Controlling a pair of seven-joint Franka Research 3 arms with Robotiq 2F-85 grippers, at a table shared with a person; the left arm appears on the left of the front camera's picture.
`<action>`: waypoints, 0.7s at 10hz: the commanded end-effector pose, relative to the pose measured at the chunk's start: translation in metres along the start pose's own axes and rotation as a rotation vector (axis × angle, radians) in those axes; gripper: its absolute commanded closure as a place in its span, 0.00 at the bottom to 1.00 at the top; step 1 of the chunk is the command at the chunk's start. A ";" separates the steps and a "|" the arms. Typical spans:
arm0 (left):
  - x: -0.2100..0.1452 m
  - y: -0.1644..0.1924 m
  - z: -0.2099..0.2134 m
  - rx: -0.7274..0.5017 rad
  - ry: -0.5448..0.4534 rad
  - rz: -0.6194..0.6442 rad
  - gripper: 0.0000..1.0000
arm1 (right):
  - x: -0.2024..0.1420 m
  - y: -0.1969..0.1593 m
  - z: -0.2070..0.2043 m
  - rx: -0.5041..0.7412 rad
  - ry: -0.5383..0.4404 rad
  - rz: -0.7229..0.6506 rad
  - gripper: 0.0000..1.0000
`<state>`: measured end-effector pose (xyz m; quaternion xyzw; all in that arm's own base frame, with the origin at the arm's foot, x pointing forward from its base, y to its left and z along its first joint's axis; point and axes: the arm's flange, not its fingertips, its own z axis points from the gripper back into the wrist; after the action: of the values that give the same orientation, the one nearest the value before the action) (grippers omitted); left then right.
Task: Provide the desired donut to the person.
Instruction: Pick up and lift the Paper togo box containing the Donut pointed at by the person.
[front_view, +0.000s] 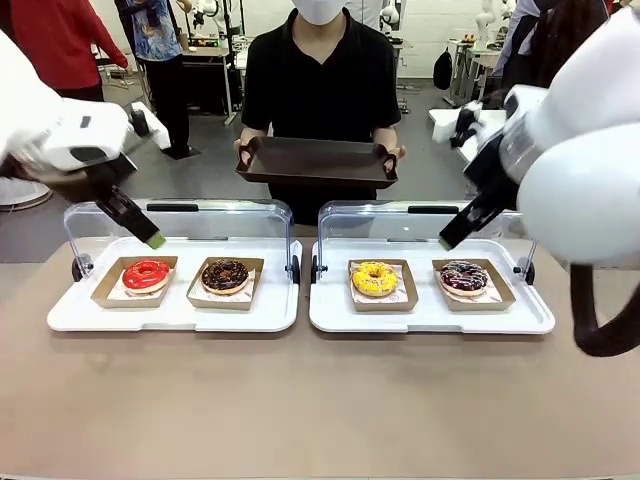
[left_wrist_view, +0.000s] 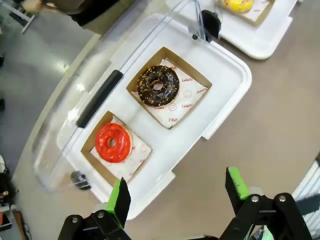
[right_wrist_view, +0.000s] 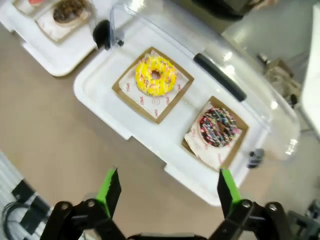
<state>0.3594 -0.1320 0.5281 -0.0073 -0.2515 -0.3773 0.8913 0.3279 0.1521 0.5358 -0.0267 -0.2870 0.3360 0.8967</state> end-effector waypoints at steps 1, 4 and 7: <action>0.002 0.005 0.025 0.039 0.032 -0.031 0.00 | 0.007 0.006 0.037 -0.031 0.000 0.006 0.00; 0.003 0.002 0.019 0.008 0.009 -0.007 0.00 | 0.004 0.001 0.030 -0.011 -0.010 0.004 0.00; 0.004 0.003 0.026 0.009 0.026 -0.010 0.00 | 0.004 0.001 0.040 -0.010 -0.001 0.005 0.00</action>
<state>0.3530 -0.1272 0.5494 0.0030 -0.2403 -0.3805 0.8930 0.3110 0.1501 0.5671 -0.0316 -0.2858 0.3370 0.8965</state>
